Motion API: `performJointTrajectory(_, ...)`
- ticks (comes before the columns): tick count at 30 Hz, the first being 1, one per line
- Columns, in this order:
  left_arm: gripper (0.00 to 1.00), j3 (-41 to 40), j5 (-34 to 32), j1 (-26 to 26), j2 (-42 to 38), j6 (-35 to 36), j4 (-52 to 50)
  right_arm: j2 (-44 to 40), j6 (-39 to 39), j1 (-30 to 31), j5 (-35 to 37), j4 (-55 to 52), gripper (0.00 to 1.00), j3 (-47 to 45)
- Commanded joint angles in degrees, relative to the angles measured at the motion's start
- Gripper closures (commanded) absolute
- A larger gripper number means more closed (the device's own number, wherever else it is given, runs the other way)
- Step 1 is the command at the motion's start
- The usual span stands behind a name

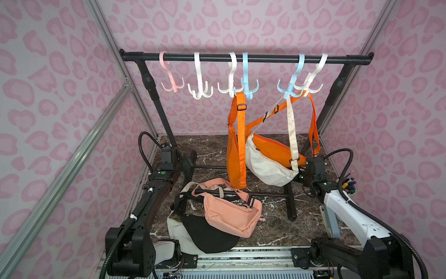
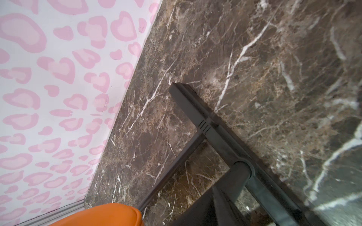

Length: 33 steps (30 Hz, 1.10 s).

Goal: Take the bag off the hook
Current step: Move the clothesline to the center of the board.

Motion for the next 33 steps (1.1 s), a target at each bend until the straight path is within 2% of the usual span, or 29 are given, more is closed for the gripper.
performJointTrajectory(1,0.13,2.25,0.88,0.5,1.87,0.89,2.73,3.59,-1.43,-0.68,-1.17,4.3,0.57,2.9)
performJointTrajectory(9,0.14,8.07,1.6,1.71,7.77,1.32,3.48,16.6,-2.66,-2.04,-5.24,3.29,0.58,15.09)
performJointTrajectory(15,0.14,12.16,1.61,2.1,12.31,2.1,3.97,22.96,-2.41,-1.99,-7.16,4.83,0.58,19.83)
performJointTrajectory(27,0.14,16.97,2.28,2.6,18.65,2.56,5.48,26.62,-3.0,-2.13,-7.66,4.78,0.55,23.83)
performJointTrajectory(33,0.07,18.35,3.79,2.76,17.17,0.13,3.06,24.01,-1.59,-2.82,-5.67,-0.39,0.43,25.85)
